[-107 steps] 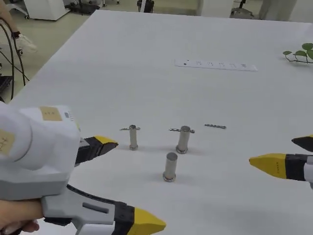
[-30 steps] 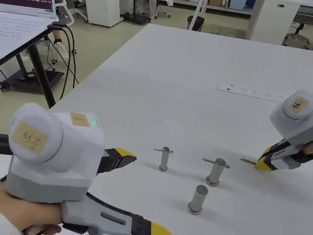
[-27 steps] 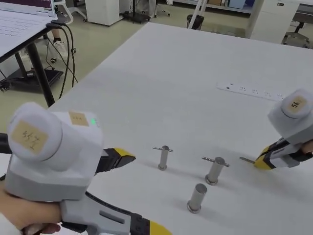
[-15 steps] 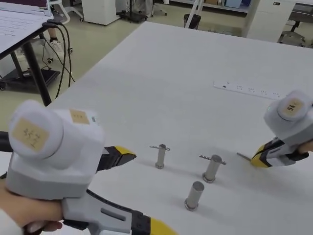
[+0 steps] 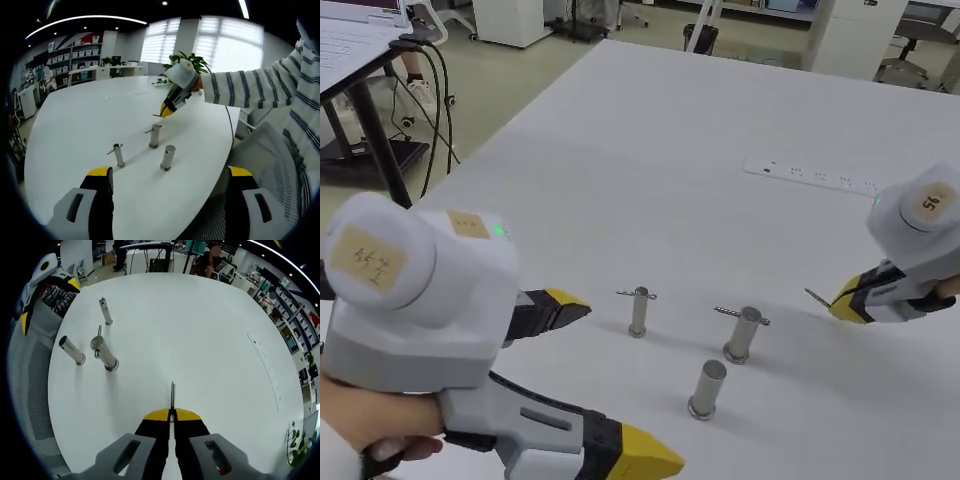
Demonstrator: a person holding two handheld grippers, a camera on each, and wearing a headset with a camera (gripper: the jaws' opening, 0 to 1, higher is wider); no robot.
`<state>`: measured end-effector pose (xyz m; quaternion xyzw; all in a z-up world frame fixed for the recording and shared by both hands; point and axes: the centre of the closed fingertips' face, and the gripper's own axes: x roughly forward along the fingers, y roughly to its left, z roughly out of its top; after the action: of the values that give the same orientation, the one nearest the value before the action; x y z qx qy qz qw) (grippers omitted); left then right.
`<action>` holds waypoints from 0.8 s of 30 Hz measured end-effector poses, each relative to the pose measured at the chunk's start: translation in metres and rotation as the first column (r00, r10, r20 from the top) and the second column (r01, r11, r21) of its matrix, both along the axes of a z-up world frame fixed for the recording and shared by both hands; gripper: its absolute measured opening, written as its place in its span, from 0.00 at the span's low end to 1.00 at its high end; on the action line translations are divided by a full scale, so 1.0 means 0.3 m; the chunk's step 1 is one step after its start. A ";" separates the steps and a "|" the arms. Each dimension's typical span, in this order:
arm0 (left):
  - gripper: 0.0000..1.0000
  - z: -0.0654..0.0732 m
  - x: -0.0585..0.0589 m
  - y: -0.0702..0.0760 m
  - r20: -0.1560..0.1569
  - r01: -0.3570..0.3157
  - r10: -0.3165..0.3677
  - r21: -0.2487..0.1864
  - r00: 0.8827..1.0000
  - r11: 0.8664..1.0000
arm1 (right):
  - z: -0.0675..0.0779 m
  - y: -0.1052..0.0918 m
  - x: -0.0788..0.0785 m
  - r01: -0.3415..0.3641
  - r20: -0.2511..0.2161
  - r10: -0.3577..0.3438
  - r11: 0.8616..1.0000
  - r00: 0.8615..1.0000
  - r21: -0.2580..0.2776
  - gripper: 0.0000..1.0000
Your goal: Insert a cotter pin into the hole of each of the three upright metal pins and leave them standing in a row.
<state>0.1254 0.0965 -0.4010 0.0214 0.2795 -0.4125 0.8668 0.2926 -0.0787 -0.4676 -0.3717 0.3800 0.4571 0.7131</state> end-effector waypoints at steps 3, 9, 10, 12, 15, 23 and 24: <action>0.90 0.009 0.003 -0.001 -0.001 -0.003 0.003 -0.010 1.000 1.000 | 0.036 0.011 -0.018 -0.023 0.028 0.023 1.000 0.999 0.016 0.00; 0.87 0.027 0.014 -0.008 0.007 -0.007 0.007 -0.026 1.000 1.000 | 0.102 0.041 -0.035 -0.068 0.106 0.063 0.996 0.992 0.051 0.00; 0.87 0.028 0.015 -0.010 0.005 -0.007 0.007 -0.027 1.000 1.000 | 0.114 0.047 -0.040 -0.074 0.118 0.066 0.996 0.991 0.058 0.00; 0.85 0.030 0.017 -0.012 0.002 -0.008 0.008 -0.033 1.000 0.999 | 0.136 0.059 -0.054 -0.086 0.140 0.075 0.994 0.987 0.070 0.00; 0.83 0.034 0.023 -0.020 0.002 -0.006 0.006 -0.041 1.000 0.999 | 0.176 0.085 -0.080 -0.111 0.182 0.093 0.989 0.979 0.093 0.00; 0.77 0.042 0.022 -0.053 0.008 0.024 -0.024 -0.039 1.000 0.999 | 0.239 0.132 -0.136 -0.163 0.270 0.122 0.977 0.955 0.134 0.00; 0.76 0.043 0.022 -0.058 0.009 0.027 -0.027 -0.044 1.000 0.999 | 0.246 0.138 -0.145 -0.171 0.280 0.127 0.975 0.952 0.139 0.00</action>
<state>0.1321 0.0792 -0.3880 0.0079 0.2666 -0.4301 0.8625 0.2489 -0.0373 -0.3940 -0.3990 0.2121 0.4843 0.7492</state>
